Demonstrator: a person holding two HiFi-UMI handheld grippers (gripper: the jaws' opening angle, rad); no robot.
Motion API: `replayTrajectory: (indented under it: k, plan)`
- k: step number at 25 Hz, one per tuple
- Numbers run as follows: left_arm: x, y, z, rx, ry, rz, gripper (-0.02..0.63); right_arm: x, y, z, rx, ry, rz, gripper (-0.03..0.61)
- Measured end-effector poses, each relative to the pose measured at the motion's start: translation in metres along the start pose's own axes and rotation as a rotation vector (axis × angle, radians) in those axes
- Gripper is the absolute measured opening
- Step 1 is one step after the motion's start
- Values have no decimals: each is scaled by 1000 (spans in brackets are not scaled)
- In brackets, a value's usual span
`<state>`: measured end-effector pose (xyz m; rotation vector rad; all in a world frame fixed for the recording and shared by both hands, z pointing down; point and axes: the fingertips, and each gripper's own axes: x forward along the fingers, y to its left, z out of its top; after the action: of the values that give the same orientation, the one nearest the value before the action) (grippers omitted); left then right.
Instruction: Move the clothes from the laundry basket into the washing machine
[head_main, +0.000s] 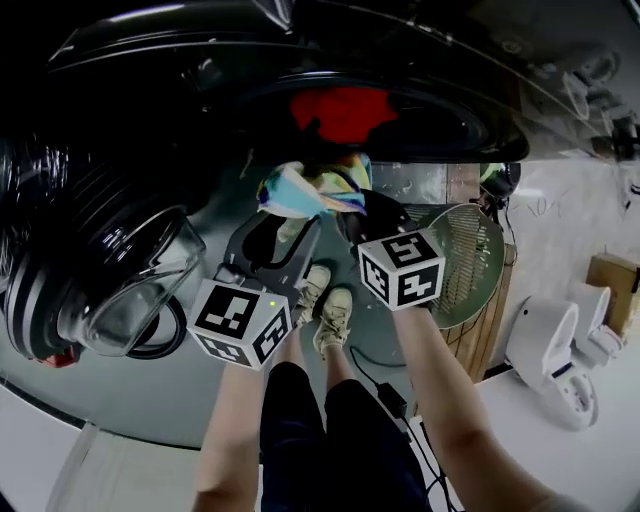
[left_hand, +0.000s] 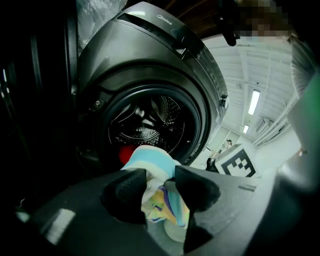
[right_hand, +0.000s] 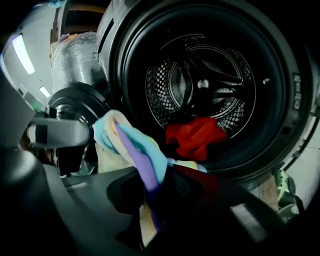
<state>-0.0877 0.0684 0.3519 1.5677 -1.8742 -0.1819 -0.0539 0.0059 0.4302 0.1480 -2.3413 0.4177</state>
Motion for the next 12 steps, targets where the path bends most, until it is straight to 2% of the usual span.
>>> replayTrajectory:
  k: [4,10,12]
  plan:
    - [-8,13,-6,-22,-20,16,169,3,-9,34,40,-114,-49,66]
    - [-15,29,-10,-45,-56,36,107,16,-21,94,74,-298,-102,66]
    - [-16,36,-12,-64,-62,49,104,22,-24,117,78,-357,-118,66]
